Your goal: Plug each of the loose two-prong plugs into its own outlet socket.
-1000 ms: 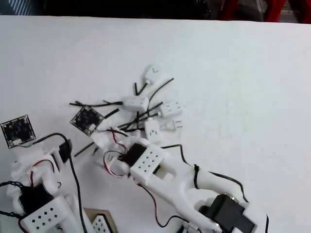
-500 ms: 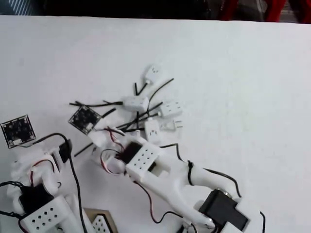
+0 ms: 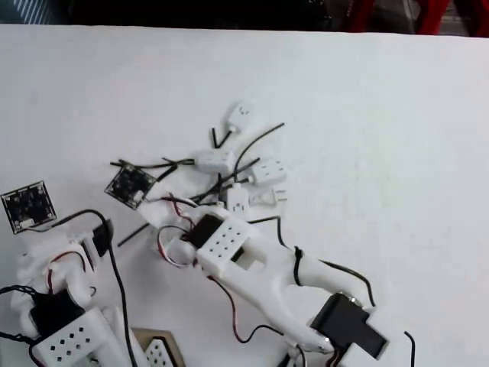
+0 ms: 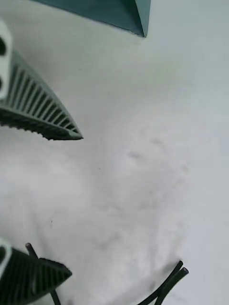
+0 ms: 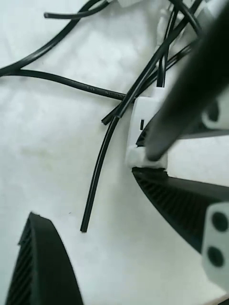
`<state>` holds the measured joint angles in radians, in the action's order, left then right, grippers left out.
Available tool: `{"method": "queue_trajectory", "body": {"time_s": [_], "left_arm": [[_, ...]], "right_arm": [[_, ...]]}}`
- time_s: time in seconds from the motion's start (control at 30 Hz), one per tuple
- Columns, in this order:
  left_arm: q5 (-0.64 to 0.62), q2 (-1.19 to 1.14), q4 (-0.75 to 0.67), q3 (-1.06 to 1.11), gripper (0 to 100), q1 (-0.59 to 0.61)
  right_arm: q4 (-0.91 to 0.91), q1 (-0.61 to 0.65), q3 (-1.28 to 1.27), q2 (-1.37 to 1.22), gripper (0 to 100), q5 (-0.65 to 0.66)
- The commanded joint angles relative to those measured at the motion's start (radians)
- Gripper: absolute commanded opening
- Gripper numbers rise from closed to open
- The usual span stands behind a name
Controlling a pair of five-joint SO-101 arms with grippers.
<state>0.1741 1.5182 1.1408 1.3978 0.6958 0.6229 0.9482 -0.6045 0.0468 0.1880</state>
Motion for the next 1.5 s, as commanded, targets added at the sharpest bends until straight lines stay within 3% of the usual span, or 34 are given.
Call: {"method": "queue_trajectory", "body": {"time_s": [0.0,0.27,0.53,0.93,1.47], "left_arm": [[-0.003,0.015,-0.021,-0.005,38,0.001],[-0.003,0.015,-0.023,-0.005,38,0.001],[-0.003,0.015,-0.023,-0.005,38,0.001],[-0.003,0.015,-0.023,-0.005,38,0.001],[-0.003,0.015,-0.023,-0.002,38,0.001]], "right_arm": [[0.021,-0.033,0.006,-0.033,1.7,0.04],[0.176,-0.039,0.052,0.054,1.6,0.044],[0.179,-0.087,0.054,0.076,1.6,0.046],[0.249,-0.091,0.048,0.065,1.6,0.186],[0.309,-0.099,0.054,-0.067,1.6,0.256]]}}
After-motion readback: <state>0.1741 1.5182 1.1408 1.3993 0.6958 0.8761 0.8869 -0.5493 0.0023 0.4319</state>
